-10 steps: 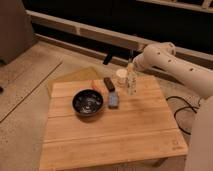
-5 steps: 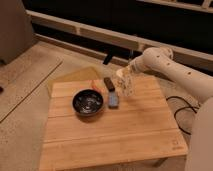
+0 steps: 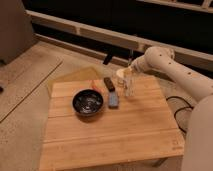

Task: Stand the bottle upright

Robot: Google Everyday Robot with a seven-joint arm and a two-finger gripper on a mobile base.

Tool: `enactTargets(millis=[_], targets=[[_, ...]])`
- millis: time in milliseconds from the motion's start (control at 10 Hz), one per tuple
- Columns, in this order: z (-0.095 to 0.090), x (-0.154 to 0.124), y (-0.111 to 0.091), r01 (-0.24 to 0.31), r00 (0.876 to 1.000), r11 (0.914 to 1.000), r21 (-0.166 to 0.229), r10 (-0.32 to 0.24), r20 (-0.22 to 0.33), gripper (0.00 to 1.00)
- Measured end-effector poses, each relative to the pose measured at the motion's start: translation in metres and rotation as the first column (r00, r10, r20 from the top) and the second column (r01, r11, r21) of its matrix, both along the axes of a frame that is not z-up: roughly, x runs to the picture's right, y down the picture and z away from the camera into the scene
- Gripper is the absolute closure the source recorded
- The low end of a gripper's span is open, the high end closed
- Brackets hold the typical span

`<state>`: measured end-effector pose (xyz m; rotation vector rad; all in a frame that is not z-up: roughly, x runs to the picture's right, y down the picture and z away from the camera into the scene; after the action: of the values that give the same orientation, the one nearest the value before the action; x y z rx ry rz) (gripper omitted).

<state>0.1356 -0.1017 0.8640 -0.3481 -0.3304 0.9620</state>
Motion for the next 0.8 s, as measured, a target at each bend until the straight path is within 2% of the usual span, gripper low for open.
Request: enactTargets(millis=[300,500,600,700,800], targets=[[0.008,-0.007,0.000,0.023,0.999,0.9997,-0.010,-0.022,0.036,1.00],[0.010,-0.006,-0.004,0.026,0.999,0.9995,-0.016,-0.025,0.038,1.00],[0.012,-0.002,-0.004,0.025,0.999,0.9993,-0.026,-0.025,0.028,0.96],[0.014,-0.001,-0.003,0.022,1.000,0.9991,-0.037,-0.021,0.018,0.88],[0.016,-0.002,-0.003,0.019,1.000,0.9987,-0.047,-0.019,0.009,0.75]])
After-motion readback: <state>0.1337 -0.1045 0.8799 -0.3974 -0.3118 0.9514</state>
